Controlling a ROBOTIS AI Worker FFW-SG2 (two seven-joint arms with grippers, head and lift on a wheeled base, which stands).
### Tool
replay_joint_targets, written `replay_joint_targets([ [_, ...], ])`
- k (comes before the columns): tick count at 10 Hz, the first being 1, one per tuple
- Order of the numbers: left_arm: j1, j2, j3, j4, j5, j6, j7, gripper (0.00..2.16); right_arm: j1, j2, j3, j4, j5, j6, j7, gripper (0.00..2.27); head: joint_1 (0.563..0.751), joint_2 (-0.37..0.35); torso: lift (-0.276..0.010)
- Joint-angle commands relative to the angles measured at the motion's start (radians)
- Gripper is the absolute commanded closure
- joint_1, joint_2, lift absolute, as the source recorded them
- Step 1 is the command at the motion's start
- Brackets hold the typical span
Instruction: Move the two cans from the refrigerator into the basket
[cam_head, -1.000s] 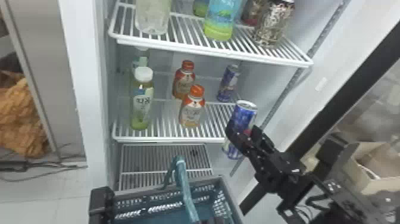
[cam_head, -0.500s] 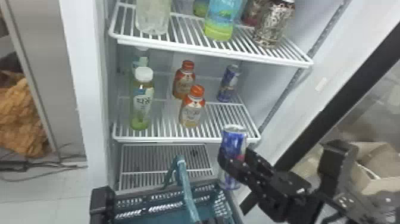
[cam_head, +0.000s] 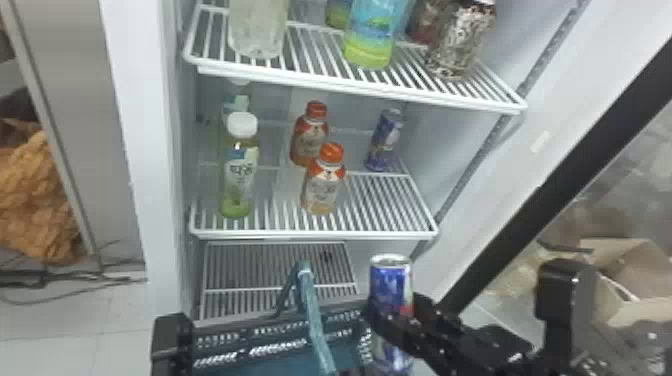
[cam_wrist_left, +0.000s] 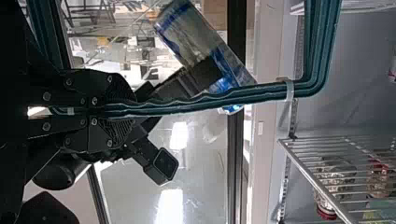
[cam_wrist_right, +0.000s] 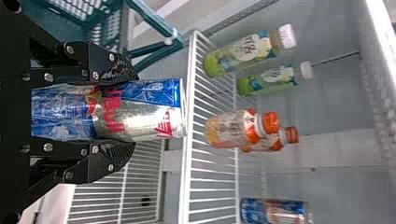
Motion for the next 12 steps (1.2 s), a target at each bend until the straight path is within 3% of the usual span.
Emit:
replay_joint_targets([
  [1,0.000,0.001,-0.002,0.000,0.000,0.000,0.000,1.21,-0.006,-0.001,-0.008,0.004,-0.009,0.054,0.006,0.90,0.695,-0.350,-0.266],
  [5,0.000,0.003,-0.002,0.000,0.000,0.000,0.000,1.21,-0.033,-0.001,-0.024,0.018,-0.005,0.184,0.027,0.85,0.695,-0.350,-0.266],
  [7,0.000,0.001,0.000,0.000,0.000,0.000,0.000,1.21,-0.043,-0.001,-0.022,0.038,0.007,0.144,0.038,0.54,0.695,-0.350,-0.266],
  [10,0.000,0.001,-0.002,0.000,0.000,0.000,0.000,1.21,-0.058,0.002,-0.016,0.077,0.013,0.066,0.056,0.52,0.695,-0.350,-0.266],
  [12,0.002,0.000,0.000,0.000,0.000,0.000,0.000,1.21,-0.073,0.007,-0.016,0.124,0.039,-0.074,0.067,0.51,0.695,-0.350,-0.266],
])
